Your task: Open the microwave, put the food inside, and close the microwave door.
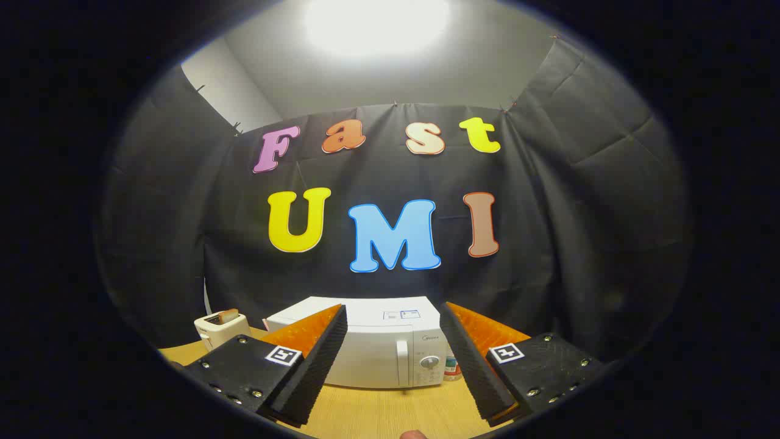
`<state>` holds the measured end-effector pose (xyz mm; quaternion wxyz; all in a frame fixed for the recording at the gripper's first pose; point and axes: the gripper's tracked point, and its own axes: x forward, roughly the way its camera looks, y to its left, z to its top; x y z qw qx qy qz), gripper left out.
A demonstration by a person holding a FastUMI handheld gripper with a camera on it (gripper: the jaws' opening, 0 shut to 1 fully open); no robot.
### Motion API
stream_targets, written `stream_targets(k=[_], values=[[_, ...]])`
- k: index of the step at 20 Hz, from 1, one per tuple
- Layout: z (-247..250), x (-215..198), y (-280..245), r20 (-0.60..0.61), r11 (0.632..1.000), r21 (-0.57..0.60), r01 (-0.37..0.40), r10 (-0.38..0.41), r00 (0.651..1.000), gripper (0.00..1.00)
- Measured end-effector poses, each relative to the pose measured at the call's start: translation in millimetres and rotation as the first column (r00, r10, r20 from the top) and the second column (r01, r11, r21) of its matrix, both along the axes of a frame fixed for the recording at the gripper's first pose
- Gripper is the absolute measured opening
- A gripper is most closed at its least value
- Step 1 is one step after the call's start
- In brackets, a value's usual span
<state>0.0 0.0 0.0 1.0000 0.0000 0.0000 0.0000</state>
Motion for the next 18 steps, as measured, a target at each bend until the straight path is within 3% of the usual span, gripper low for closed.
stream_targets(k=[18], values=[[1,-8,-10,0.003,1.0,0.017,-0.013,0.013,1.0,0.96]])
